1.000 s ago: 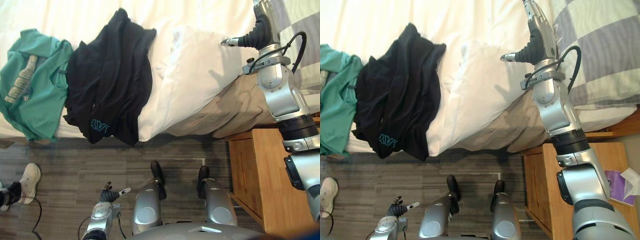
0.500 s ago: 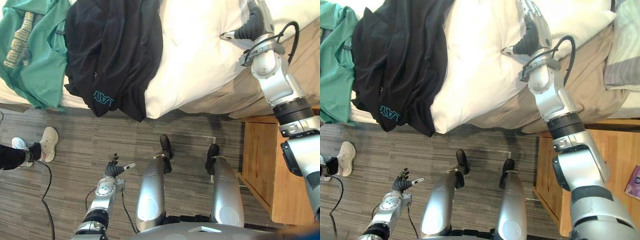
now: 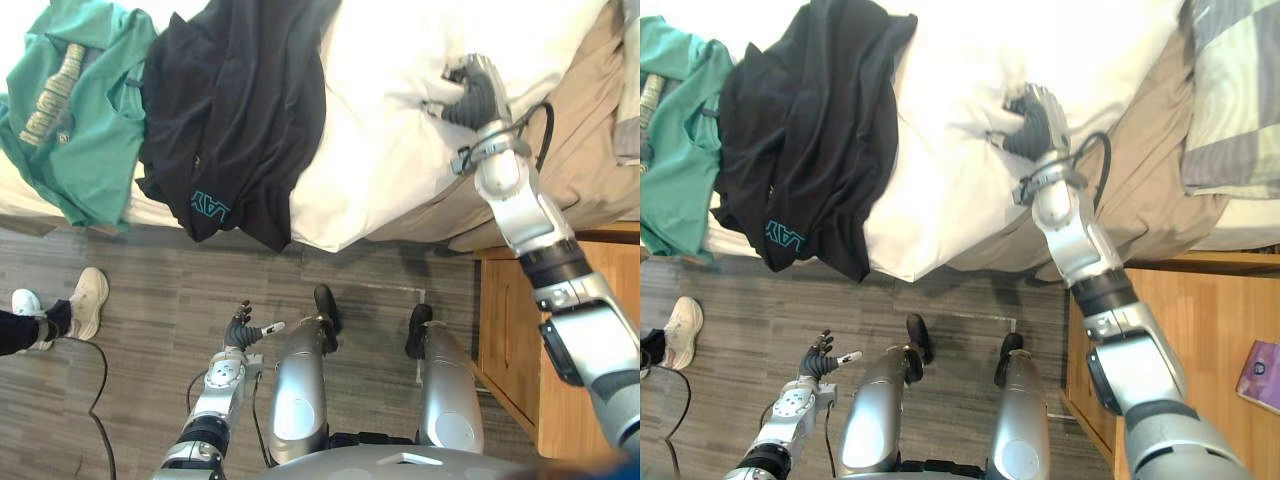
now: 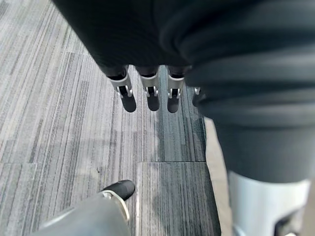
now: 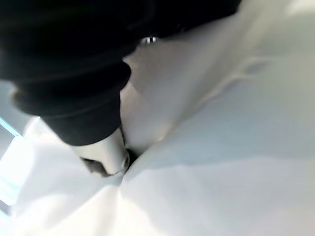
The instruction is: Tidy the bed and pick cloth on bed and put in laundry
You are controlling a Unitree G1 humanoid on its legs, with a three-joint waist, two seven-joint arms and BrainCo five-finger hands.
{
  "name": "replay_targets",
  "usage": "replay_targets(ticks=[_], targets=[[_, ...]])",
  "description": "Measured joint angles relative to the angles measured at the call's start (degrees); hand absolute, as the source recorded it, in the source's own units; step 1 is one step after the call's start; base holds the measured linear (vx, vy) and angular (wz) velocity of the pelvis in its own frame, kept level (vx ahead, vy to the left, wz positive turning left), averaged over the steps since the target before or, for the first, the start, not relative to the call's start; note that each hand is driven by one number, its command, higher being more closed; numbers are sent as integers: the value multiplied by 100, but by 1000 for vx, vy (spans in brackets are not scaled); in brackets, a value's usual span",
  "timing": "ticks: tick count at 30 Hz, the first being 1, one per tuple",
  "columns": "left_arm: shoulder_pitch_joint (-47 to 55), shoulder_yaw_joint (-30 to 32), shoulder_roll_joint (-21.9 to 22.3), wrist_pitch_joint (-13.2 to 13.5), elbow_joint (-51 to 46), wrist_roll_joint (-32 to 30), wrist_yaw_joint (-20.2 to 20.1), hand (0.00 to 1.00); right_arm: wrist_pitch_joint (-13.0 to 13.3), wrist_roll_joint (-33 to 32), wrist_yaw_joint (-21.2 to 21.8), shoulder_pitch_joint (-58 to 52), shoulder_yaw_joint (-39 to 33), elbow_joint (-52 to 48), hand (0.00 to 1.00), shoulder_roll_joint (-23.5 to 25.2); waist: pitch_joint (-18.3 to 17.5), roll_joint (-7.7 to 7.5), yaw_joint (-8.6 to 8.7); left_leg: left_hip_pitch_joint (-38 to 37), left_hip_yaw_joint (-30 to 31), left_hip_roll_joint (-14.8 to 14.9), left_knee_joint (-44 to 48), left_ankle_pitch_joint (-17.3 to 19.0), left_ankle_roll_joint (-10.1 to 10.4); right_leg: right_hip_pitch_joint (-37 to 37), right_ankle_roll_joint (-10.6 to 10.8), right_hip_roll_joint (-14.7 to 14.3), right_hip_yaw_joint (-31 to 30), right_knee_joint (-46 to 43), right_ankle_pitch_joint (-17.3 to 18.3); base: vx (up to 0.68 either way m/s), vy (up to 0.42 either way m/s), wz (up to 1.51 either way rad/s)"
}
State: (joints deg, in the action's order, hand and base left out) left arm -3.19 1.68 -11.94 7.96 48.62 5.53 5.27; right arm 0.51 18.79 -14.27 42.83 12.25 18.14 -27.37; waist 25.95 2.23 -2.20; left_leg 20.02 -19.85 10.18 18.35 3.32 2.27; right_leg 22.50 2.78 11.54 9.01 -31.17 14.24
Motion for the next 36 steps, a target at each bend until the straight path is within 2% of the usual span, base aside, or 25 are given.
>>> replay_targets(ticks=[4,5,8,12,15,18,23,25,27,32,33,36], targets=[[249,-3,-14,-6,206,-72,-38,0,35,2,-5,-1020,-637,-45,100,17,-202,-115,160,-405,-71,-87,-588,-195,-1,-404,76,-107,-26,657,-316,89,28,-12],[281,-1,-19,-33,300,-127,-38,0,52,3,-5,-1335,-808,-47,0,34,-269,-144,179,-565,-123,-136,-799,-263,-10,-537,108,-116,-40,852,-398,88,38,-17],[383,5,-14,-40,405,-287,-38,0,58,10,-6,-2033,-1065,-57,0,60,-443,-178,248,-879,-161,-249,-1111,-357,-2,-818,172,-108,-66,1155,-503,65,39,-8],[694,78,6,-119,446,-417,-34,0,82,58,-13,-2967,-1474,-60,0,342,-891,-156,346,-1223,-192,-396,-1600,-515,45,-1035,245,-135,-185,1508,-634,63,35,-13],[792,108,50,-155,454,-507,-36,0,144,59,-6,-3271,-1639,2,0,432,-1018,-122,432,-1451,-196,-446,-1878,-613,67,-1228,266,-151,-196,1724,-728,20,21,-7],[885,124,93,-161,461,-511,-37,0,167,59,15,-3495,-1844,248,0,628,-1187,-136,435,-1620,-237,-465,-2059,-658,77,-1380,284,-187,-215,1948,-804,30,30,-9],[925,222,381,-274,667,-534,-35,0,-29,53,19,-4295,-2330,1234,0,1160,-1472,-127,482,-1932,-453,-521,-2342,-663,74,-1585,311,-237,-364,2232,-935,51,37,-22],[854,292,479,-275,667,-573,-37,0,-142,54,49,-4469,-2460,1689,0,1224,-1484,-113,553,-1982,-473,-531,-2364,-665,71,-1662,321,-240,-374,2335,-991,62,17,-11],[841,308,525,-278,669,-625,-38,0,-257,50,51,-4607,-2947,2252,0,1330,-1509,-103,603,-2122,-480,-534,-2389,-664,73,-1784,323,-246,-379,2365,-992,40,12,-6],[845,499,625,-334,724,-624,-43,0,-393,-299,26,-4718,-3521,2473,0,1319,-1575,-60,602,-2146,-484,-499,-2397,-664,73,-1824,306,-278,-377,2413,-1016,-3,-1,-3],[854,525,665,-369,747,-624,-44,0,-394,-500,15,-4715,-3601,2436,100,1328,-1576,-58,593,-2177,-485,-492,-2416,-664,73,-1862,305,-282,-377,2425,-1017,-31,5,-1],[902,543,699,-412,862,-622,-44,0,-411,-1212,-22,-4704,-3745,1951,100,1367,-1669,-40,578,-2191,-502,-477,-2424,-642,102,-1889,308,-291,-377,2526,-1014,-25,9,-2]])
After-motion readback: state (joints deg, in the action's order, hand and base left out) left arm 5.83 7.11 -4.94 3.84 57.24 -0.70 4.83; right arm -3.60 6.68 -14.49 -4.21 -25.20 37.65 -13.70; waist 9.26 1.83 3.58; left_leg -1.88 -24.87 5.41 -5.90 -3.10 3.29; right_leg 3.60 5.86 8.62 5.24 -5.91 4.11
